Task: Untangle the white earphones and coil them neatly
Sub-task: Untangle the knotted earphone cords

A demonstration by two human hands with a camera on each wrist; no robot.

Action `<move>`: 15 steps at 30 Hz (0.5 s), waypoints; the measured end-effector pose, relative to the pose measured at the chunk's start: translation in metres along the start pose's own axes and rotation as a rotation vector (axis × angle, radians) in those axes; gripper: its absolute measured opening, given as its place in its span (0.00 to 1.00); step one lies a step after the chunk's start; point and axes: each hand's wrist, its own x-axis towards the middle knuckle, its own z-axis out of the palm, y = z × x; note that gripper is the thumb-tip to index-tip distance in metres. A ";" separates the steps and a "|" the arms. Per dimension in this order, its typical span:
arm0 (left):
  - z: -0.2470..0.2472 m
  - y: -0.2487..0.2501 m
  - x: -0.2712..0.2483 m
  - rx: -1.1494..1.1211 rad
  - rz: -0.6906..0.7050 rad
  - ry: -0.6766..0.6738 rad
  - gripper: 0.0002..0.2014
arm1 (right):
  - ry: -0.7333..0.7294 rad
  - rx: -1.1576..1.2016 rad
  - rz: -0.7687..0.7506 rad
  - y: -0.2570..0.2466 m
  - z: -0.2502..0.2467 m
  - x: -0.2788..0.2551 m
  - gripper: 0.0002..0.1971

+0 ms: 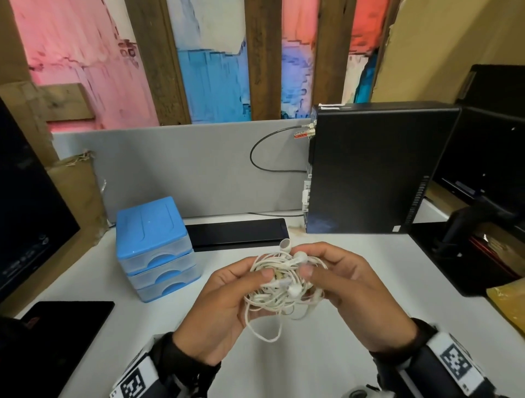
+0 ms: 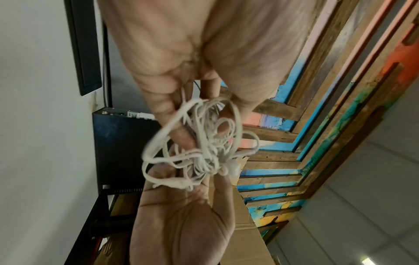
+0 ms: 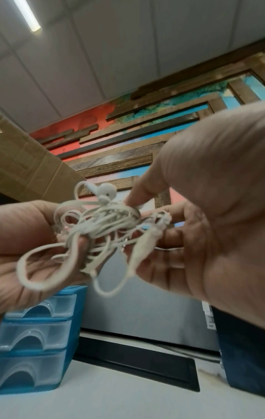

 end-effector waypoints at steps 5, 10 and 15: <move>0.002 -0.005 0.002 0.134 0.101 0.076 0.13 | 0.042 -0.119 0.047 0.004 -0.007 0.005 0.16; 0.004 -0.009 0.002 0.186 0.135 0.048 0.24 | 0.056 -0.166 0.045 0.007 -0.013 0.007 0.09; 0.004 -0.008 0.003 0.156 0.146 0.068 0.14 | 0.175 -0.195 -0.041 0.012 -0.011 0.009 0.02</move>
